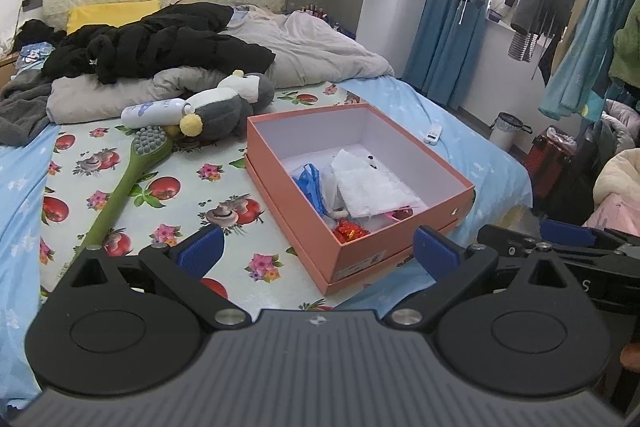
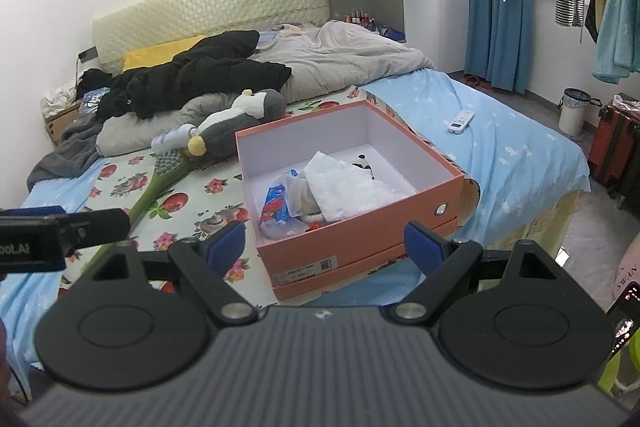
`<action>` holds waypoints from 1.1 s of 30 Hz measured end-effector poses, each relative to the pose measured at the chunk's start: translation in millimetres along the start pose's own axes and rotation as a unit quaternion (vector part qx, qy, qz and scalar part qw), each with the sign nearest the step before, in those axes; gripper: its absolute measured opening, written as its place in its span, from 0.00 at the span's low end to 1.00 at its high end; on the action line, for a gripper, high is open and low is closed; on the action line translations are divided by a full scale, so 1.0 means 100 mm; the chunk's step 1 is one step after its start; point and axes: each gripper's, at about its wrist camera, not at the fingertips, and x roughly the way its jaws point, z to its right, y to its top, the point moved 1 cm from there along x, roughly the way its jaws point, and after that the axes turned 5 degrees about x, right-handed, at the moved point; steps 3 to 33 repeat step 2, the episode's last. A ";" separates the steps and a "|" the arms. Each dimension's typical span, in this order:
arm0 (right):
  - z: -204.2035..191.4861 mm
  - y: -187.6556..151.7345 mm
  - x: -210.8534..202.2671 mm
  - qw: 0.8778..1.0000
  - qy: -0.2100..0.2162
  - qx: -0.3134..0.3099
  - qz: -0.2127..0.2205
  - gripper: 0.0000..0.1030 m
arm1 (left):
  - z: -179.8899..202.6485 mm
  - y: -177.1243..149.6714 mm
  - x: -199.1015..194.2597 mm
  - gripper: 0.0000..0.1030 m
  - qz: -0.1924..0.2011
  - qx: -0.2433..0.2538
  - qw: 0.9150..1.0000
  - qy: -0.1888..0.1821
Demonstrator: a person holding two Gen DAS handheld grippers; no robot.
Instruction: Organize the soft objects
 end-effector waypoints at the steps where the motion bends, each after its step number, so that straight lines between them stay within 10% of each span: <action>1: 0.00 0.00 0.00 1.000 0.001 0.000 0.001 0.86 | 0.00 0.00 0.01 0.99 0.000 -0.001 1.000 -0.001; 33: 0.00 0.02 -0.01 1.000 0.001 0.000 0.002 0.86 | 0.01 0.01 0.01 0.99 0.001 -0.001 1.000 -0.002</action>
